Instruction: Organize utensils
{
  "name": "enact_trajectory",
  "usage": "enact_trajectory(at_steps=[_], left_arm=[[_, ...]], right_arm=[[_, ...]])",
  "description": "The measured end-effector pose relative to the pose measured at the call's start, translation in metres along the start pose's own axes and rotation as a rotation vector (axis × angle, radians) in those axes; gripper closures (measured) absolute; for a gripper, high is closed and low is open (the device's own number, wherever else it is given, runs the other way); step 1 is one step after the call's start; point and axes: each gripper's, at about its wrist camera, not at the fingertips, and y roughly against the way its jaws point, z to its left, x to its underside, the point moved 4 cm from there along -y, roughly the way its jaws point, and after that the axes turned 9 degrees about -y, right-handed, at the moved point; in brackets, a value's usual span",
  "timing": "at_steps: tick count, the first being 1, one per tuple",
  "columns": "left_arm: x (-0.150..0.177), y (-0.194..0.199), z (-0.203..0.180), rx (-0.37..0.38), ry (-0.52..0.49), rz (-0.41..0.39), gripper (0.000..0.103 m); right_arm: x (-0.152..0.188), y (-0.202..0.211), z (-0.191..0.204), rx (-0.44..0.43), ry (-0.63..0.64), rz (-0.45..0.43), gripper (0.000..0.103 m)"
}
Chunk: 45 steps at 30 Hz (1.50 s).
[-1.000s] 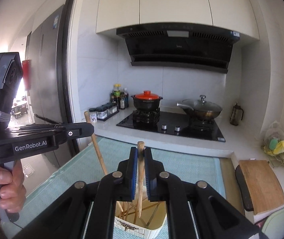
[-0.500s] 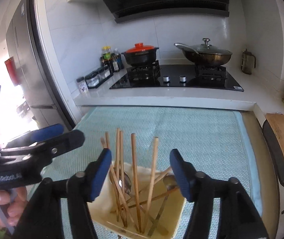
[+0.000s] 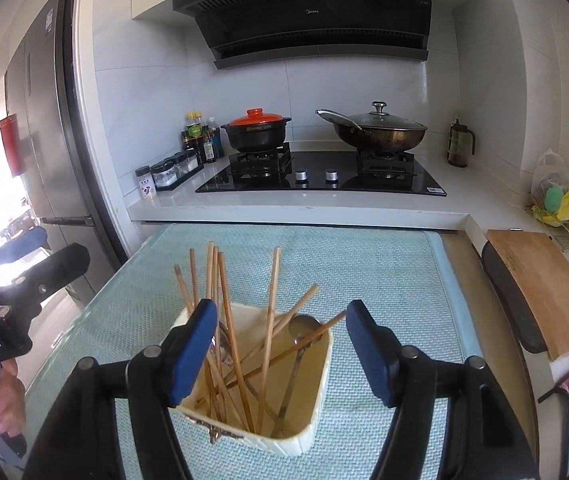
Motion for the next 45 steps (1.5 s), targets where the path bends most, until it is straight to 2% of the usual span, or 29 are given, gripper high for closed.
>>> enact_trajectory(at_steps=[2, 4, 9, 12, 16, 21, 24, 27, 32, 36, 45], left_arm=[[0.004, 0.015, -0.005, -0.031, -0.026, -0.005, 0.001], [0.007, 0.03, -0.011, -0.043, -0.054, -0.014, 0.001], [0.018, 0.071, -0.016, -0.015, -0.057, -0.008, 0.0], [0.027, 0.094, -0.016, -0.023, -0.031, 0.005, 0.0], [0.042, 0.121, -0.009, -0.085, 0.032, 0.032, 0.0], [0.065, 0.15, -0.007, -0.032, 0.097, 0.09, 0.0], [0.072, 0.166, -0.008, -0.046, 0.083, 0.12, 0.0], [0.077, 0.177, -0.009, -0.072, 0.067, 0.145, 0.0], [0.085, 0.188, -0.008, -0.071, 0.075, 0.172, 0.0], [0.084, 0.193, -0.005, -0.055, 0.092, 0.176, 0.0], [0.081, 0.201, -0.006, -0.075, 0.091, 0.158, 0.0]], right_arm=[[0.007, 0.016, 0.006, 0.015, 0.02, -0.018, 0.023], [0.014, 0.033, 0.012, 0.027, 0.041, -0.037, 0.021], [0.029, 0.077, 0.017, 0.055, 0.047, -0.068, 0.018], [0.04, 0.104, 0.02, 0.071, 0.046, -0.086, 0.015], [0.056, 0.14, 0.03, 0.094, 0.058, -0.118, 0.014], [0.081, 0.171, 0.046, 0.077, 0.058, -0.099, 0.013], [0.09, 0.187, 0.056, 0.048, 0.061, -0.09, 0.013], [0.094, 0.2, 0.062, 0.032, 0.041, -0.079, 0.013], [0.096, 0.222, 0.072, 0.029, 0.037, -0.092, 0.013], [0.096, 0.235, 0.081, 0.024, 0.054, -0.103, 0.013], [0.098, 0.243, 0.087, 0.02, 0.065, -0.109, 0.013]])
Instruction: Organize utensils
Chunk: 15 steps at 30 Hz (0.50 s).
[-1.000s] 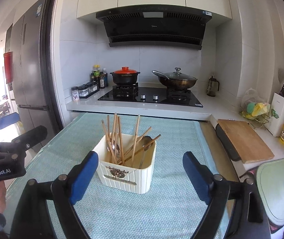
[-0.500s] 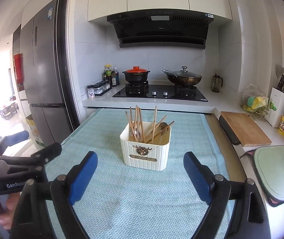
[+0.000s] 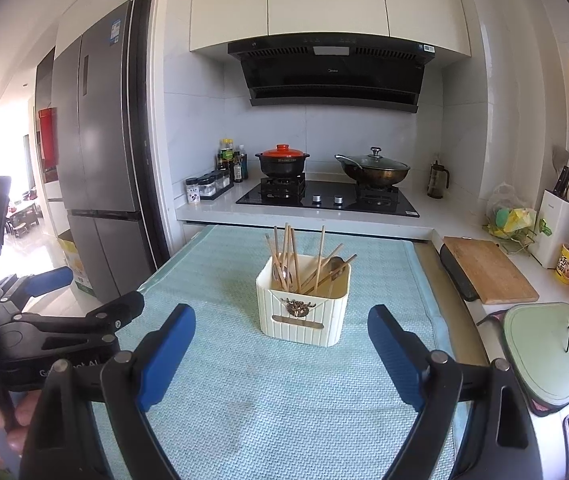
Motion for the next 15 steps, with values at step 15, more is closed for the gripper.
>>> enact_trajectory(at_steps=[15], left_arm=[[0.0026, -0.0015, -0.003, 0.007, 0.0, 0.012, 0.0]], right_arm=[[0.0008, 0.0014, 0.0028, -0.002, 0.014, 0.007, 0.013]])
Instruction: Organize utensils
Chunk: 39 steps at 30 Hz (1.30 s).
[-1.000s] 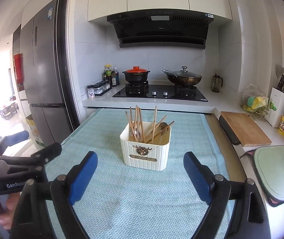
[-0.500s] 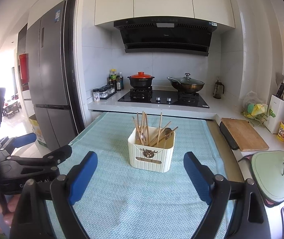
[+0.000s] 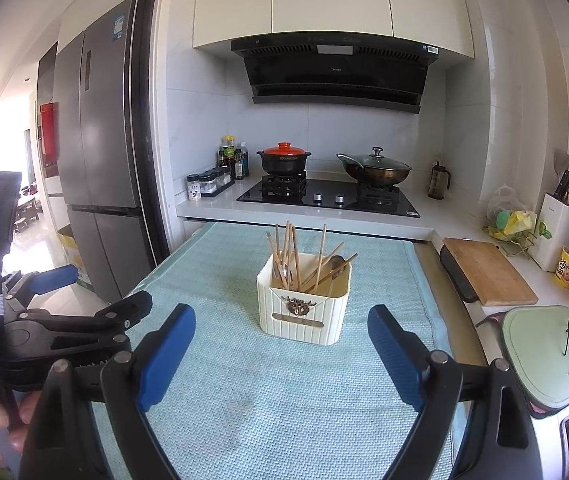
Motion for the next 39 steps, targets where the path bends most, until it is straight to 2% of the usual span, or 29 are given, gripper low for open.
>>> enact_trajectory(at_steps=[39], left_arm=[[-0.0018, -0.0018, -0.006, -0.001, -0.011, -0.001, 0.0]], right_arm=[[-0.0003, 0.0008, -0.005, 0.009, 0.011, -0.014, 0.013]])
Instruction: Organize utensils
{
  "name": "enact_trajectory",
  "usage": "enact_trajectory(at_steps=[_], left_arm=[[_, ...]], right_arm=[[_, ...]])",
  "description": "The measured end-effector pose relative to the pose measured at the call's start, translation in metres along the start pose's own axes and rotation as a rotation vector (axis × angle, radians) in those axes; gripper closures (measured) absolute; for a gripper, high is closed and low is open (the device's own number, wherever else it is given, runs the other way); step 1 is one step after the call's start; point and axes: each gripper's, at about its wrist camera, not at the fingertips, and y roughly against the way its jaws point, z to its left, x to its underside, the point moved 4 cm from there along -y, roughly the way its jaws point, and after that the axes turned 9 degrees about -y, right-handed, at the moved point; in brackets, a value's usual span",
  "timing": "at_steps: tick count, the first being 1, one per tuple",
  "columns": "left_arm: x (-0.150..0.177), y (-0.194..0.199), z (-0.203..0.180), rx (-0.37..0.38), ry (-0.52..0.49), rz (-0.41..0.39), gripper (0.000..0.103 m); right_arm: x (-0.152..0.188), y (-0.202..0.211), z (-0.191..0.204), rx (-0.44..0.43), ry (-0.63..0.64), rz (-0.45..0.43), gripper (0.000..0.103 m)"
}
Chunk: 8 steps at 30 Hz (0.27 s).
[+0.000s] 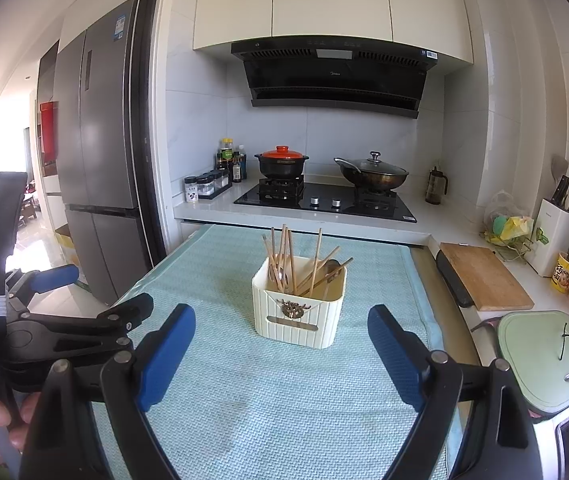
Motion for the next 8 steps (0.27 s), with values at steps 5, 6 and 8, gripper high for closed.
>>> enact_trajectory(at_steps=[5, 6, 8], left_arm=[[0.0012, 0.0012, 0.0008, -0.004, 0.007, -0.015, 0.0], [0.0016, 0.0022, 0.0011, -0.012, 0.012, -0.019, 0.0], [0.0013, 0.002, 0.0013, -0.011, 0.013, -0.02, 0.0]], right_arm=[[-0.0002, 0.0001, -0.0008, -0.002, 0.001, -0.001, 0.013], [0.0, -0.0002, -0.0011, -0.002, 0.001, 0.0, 0.013], [0.0001, -0.0002, -0.0016, -0.001, 0.001, 0.001, 0.013]])
